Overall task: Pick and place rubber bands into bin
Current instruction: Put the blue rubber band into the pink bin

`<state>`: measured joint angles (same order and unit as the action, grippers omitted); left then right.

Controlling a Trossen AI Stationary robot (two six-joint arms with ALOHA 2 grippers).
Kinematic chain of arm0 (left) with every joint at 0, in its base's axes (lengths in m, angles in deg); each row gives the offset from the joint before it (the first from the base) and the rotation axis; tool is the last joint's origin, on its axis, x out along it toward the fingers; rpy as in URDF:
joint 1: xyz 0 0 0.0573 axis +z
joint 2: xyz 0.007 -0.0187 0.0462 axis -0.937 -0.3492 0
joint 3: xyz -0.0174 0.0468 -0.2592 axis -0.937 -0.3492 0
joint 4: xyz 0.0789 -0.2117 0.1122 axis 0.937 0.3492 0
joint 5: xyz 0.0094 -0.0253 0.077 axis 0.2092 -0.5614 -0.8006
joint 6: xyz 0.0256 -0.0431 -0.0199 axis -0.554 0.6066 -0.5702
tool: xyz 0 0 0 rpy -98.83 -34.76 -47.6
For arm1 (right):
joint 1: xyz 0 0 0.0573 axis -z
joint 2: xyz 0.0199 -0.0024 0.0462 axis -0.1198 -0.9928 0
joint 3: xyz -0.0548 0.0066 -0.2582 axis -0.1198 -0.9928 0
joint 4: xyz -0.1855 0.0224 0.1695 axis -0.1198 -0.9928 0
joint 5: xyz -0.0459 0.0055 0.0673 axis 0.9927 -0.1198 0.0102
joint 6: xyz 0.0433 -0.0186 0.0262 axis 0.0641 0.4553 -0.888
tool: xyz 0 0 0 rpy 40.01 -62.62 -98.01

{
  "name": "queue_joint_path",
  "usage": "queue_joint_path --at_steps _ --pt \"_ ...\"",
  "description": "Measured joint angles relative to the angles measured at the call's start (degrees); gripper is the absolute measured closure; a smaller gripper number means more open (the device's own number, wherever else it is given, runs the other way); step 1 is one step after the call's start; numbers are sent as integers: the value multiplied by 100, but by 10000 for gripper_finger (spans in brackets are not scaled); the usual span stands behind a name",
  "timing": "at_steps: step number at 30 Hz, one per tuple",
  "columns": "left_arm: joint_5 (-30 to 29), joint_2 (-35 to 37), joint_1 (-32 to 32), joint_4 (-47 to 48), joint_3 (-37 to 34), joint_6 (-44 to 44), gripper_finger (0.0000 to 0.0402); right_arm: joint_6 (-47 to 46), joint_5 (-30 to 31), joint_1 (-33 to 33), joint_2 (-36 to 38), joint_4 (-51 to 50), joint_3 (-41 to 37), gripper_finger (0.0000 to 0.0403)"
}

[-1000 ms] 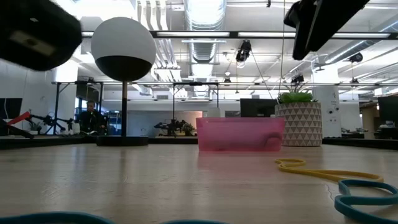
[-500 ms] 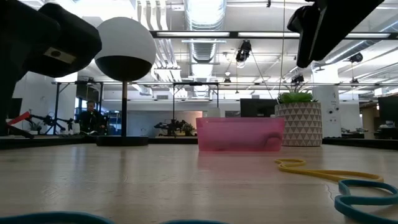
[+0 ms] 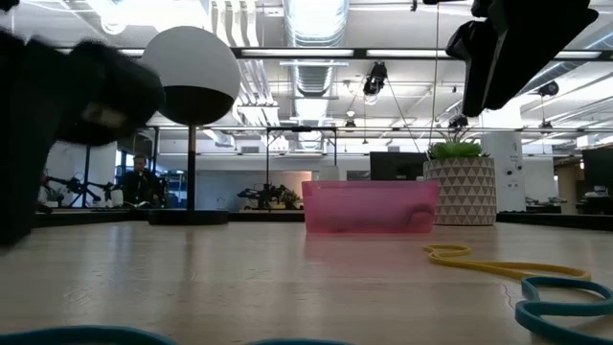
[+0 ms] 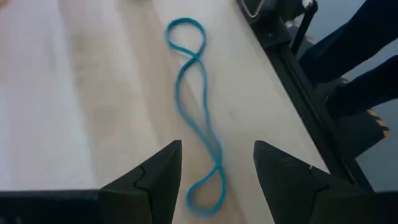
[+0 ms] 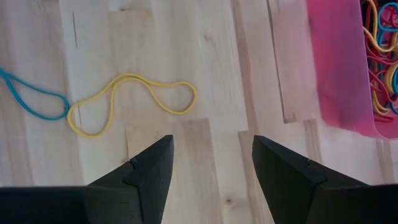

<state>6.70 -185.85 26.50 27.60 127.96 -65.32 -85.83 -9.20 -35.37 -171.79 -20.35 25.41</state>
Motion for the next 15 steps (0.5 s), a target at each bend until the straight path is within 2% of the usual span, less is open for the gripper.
queue_joint_path --at_steps 11,15 --pt "175 -346 -23 -85 103 14 218 -149 -2 0 0 9 -33 197" --pt "198 -389 -22 15 101 115 242 -149 -2 0 0 6 -42 197"
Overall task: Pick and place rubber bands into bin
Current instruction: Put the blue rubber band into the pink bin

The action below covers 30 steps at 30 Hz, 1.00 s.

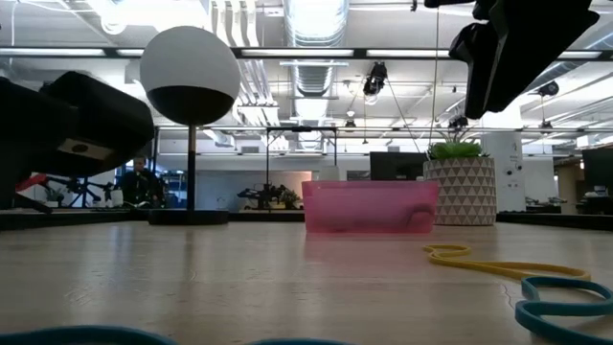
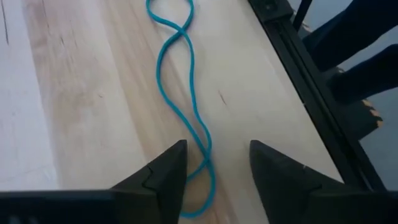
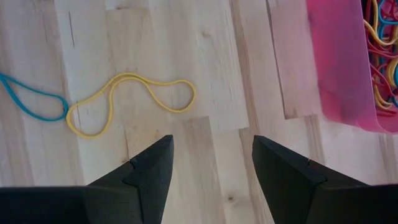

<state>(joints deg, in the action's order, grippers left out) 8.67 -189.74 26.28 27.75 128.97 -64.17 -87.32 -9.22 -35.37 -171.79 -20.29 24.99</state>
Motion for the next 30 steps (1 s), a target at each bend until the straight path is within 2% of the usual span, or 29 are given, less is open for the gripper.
queue_joint_path --at_steps 12,17,20,25,30 --pt "136 -226 29 62 -36 110 392 -7 0 4 0 -6 -17 197" --pt "204 57 190 351 16 74 400 -86 -2 -27 13 -6 -17 197" --pt "-70 382 490 1172 56 -281 401 -59 3 -135 26 -16 -17 197" --pt "-568 1132 1360 2003 376 -1205 401 -315 176 -456 57 -473 -17 198" --pt "-1119 1705 2630 1970 1012 -2365 401 -1588 852 -1004 127 -1703 -29 198"
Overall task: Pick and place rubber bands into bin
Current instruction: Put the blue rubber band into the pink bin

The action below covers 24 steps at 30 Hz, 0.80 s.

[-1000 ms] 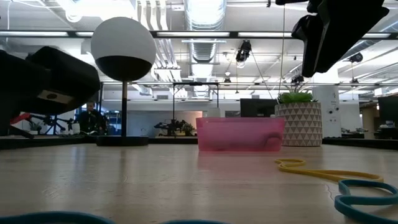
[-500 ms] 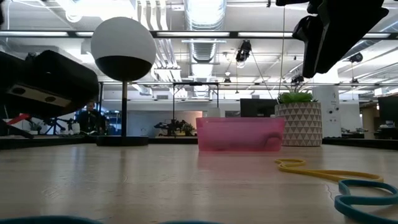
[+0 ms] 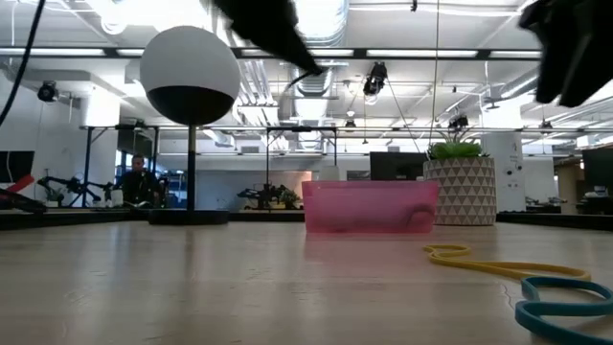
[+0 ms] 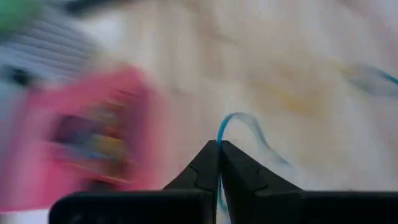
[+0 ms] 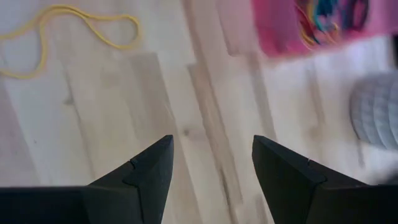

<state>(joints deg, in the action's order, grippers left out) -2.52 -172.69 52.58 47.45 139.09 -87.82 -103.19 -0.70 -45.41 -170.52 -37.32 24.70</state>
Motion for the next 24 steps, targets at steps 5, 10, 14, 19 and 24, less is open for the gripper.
queue_joint_path --at_steps 5,10,14,19,24 --pt "138 -77 1406 -216 784 -821 401 -1192 169 -443 113 -556 -78 197" --pt "316 -650 2667 -628 1260 -779 401 -1516 204 -551 114 -552 -158 197" --pt "967 -1192 3205 -583 1547 210 397 -1501 227 -546 85 -553 -293 197" --pt "1518 -1752 3221 -572 1680 1073 346 -1579 284 -548 102 -511 -596 197" --pt "1697 -1839 2957 -265 1663 1516 285 -1180 194 -538 113 -98 -831 197"
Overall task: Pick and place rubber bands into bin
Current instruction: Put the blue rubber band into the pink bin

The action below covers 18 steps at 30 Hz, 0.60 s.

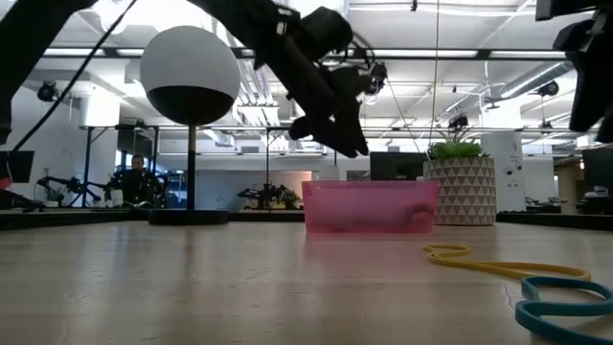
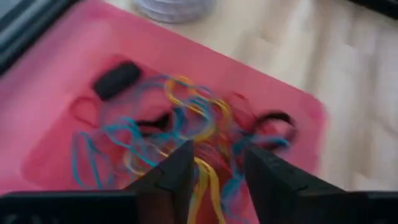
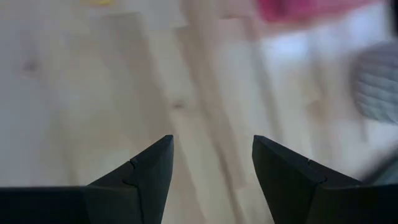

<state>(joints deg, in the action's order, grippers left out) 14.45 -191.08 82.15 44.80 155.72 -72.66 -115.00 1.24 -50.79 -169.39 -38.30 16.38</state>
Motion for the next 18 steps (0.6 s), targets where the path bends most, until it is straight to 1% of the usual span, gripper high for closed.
queue_joint_path --at_steps 2,4,7,10,12,13,16,18 --pt "2 142 -160 322 -27 -12 269 488 -180 8 0 390 -37 197" --pt "2 328 -371 814 -77 -189 260 1146 -325 7 0 990 -81 197" --pt "-20 685 -798 1361 -176 -704 256 2300 -482 5 0 1952 -163 197" --pt "-8 1072 -1363 1706 -332 -773 256 3493 -559 76 -23 2870 -281 197" --pt "-7 1355 -1723 1752 -562 -616 256 4070 -805 235 -44 3420 -356 197" --pt "-21 1474 -1902 1772 -685 -468 256 4217 -982 329 -64 3638 -399 197" --pt "-219 1858 -2458 1730 -1139 175 256 4360 -1521 640 -228 4245 -445 197" --pt "-525 2081 -2829 1674 -1458 689 256 4474 -1775 764 -387 4496 -424 197"
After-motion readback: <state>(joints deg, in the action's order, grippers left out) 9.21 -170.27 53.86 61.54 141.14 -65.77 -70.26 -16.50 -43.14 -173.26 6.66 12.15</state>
